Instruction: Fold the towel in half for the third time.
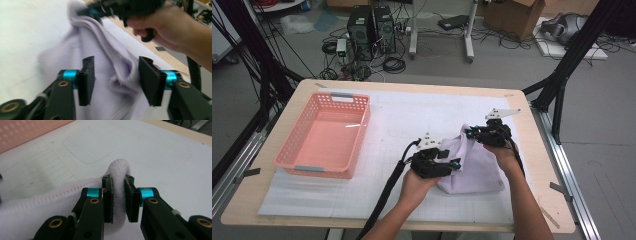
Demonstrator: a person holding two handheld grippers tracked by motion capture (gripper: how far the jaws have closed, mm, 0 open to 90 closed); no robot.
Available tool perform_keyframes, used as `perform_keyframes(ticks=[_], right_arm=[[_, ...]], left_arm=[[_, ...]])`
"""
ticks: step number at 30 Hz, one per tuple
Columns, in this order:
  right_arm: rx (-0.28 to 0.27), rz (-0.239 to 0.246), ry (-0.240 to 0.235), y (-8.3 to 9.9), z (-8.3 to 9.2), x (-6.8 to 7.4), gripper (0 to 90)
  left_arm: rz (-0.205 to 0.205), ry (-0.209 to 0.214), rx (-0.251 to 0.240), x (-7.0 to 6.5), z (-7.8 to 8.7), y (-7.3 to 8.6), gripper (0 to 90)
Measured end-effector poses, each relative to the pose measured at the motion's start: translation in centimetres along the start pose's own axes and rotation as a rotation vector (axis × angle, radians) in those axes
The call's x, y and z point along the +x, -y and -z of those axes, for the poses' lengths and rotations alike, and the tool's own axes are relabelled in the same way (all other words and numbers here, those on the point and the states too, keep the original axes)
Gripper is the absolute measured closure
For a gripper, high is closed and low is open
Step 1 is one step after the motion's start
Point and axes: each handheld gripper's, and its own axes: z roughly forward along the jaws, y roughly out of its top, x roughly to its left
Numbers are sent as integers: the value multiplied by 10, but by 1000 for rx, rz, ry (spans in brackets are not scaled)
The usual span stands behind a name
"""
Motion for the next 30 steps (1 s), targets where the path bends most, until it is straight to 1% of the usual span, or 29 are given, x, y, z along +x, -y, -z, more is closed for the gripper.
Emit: perform_keyframes(ticks=[4, 5, 7, 9, 13, 16, 17, 19, 20, 21, 22, 23, 24, 26, 29, 30], right_arm=[[34, 0, 17, 11, 1, -7, 796], [43, 3, 29, 12, 2, -8, 796], [36, 9, 36, 13, 5, -10, 796], [26, 10, 44, 13, 7, -11, 796], [64, 44, 91, 15, 9, -12, 794], [86, 65, 117, 17, 11, -11, 784], [94, 75, 126, 17, 11, -10, 773], [103, 72, 144, 20, 13, -9, 725], [106, 62, 152, 22, 15, -10, 668], [106, 33, 171, 24, 18, -10, 600], [98, -1, 188, 26, 22, -12, 583], [91, -22, 195, 27, 26, -13, 580], [82, -46, 221, 29, 34, -14, 567], [67, -88, 251, 31, 47, -15, 564], [50, -115, 314, 35, 67, -10, 562], [35, -126, 306, 37, 72, -7, 562]], left_arm=[[-25, -37, -45, 15, 22, -1, 421], [-23, -42, -51, 19, 27, -1, 412], [-24, -59, -64, 27, 36, 3, 405], [-20, -79, -58, 36, 44, 9, 401], [-2, -110, -57, 52, 58, 26, 384], [13, -111, -66, 61, 67, 40, 366], [12, -115, -64, 64, 70, 44, 357], [14, -123, -57, 68, 73, 50, 347], [13, -125, -52, 69, 75, 52, 345], [9, -131, -49, 70, 77, 55, 342], [13, -131, -50, 71, 78, 56, 341], [13, -134, -48, 72, 79, 58, 340], [12, -133, -49, 73, 80, 58, 339], [6, -135, -49, 74, 83, 60, 338], [2, -137, -78, 76, 88, 61, 339], [1, -137, -85, 77, 89, 61, 339]])
